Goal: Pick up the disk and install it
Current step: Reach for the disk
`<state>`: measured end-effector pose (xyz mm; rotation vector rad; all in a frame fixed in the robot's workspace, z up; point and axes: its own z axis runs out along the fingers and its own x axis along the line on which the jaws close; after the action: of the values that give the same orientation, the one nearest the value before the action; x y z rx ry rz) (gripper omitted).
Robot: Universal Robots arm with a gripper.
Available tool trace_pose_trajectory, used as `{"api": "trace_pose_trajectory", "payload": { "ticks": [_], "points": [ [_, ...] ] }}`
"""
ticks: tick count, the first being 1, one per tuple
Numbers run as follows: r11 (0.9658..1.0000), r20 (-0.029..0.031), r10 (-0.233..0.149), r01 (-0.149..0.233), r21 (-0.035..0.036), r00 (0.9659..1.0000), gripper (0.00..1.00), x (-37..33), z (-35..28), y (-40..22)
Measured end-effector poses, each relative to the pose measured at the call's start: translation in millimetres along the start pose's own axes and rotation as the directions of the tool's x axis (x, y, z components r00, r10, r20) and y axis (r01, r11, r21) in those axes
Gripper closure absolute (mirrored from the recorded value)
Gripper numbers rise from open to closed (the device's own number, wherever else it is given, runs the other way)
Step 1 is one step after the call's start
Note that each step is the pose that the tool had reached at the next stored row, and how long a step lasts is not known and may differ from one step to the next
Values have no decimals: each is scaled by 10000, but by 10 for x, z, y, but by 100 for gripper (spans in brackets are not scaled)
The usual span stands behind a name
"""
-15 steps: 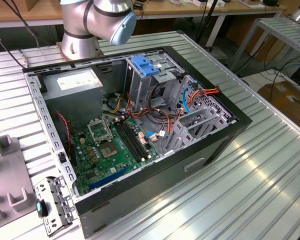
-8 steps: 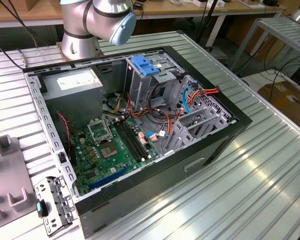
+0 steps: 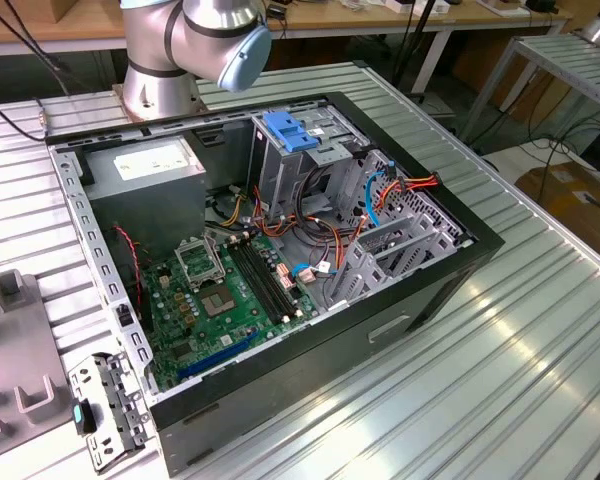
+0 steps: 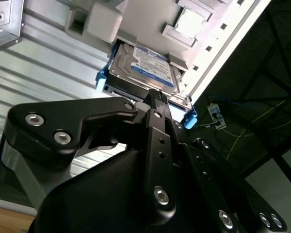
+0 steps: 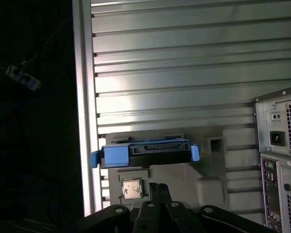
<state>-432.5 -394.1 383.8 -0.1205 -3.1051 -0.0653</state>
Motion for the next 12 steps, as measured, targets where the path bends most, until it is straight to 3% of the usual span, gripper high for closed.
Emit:
{"api": "trace_pose_trajectory", "payload": {
  "ticks": [7,12],
  "points": [
    [10000,-25,2,-2,1,10000,89,270,28,46],
    [10000,-46,2,-2,4,10000,89,296,35,69]
  ]
}}
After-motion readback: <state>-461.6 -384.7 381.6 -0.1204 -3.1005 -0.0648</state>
